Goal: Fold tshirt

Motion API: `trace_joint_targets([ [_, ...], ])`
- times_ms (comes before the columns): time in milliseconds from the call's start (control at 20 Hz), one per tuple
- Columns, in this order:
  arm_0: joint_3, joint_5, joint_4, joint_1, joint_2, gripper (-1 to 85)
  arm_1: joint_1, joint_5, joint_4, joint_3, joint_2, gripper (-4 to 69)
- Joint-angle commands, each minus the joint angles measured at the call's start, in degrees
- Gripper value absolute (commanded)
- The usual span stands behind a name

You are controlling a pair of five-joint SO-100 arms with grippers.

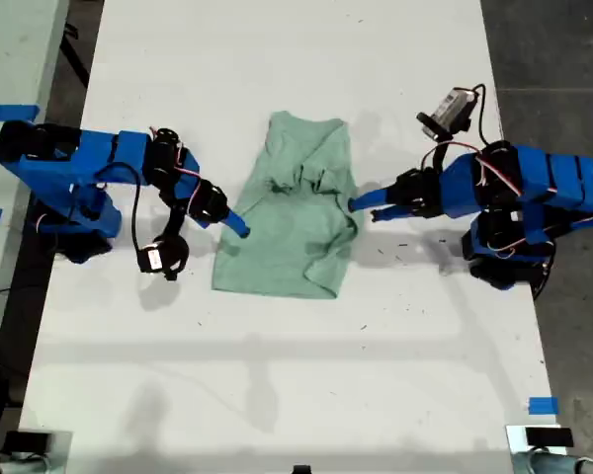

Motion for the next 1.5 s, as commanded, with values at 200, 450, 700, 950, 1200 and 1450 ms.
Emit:
trace_joint_targets([
  [200,13.0,0.5,-16.8,-2.9,-3.6,26.5,-0.5,1.0,0.5,-0.3,1.8,23.9],
  [450,18.7,-0.3,-30.0,-3.7,-13.7,21.9,-1.0,1.5,1.3,-0.4,2.5,23.9],
  [700,18.2,-1.8,-30.1,-3.7,-12.8,0.1,-0.9,1.7,1.2,0.7,2.9,23.4],
  [950,15.8,-4.0,-21.4,-4.3,-4.8,0.1,-0.8,1.6,0.2,1.9,3.0,22.5],
  [1200,-0.9,-7.0,-3.2,-5.4,-4.4,0.0,-0.9,1.9,-0.6,3.2,3.3,22.0],
  [1450,-23.6,-7.4,6.9,-5.8,-21.2,0.0,-0.9,2.1,-0.7,3.5,3.6,22.0],
])
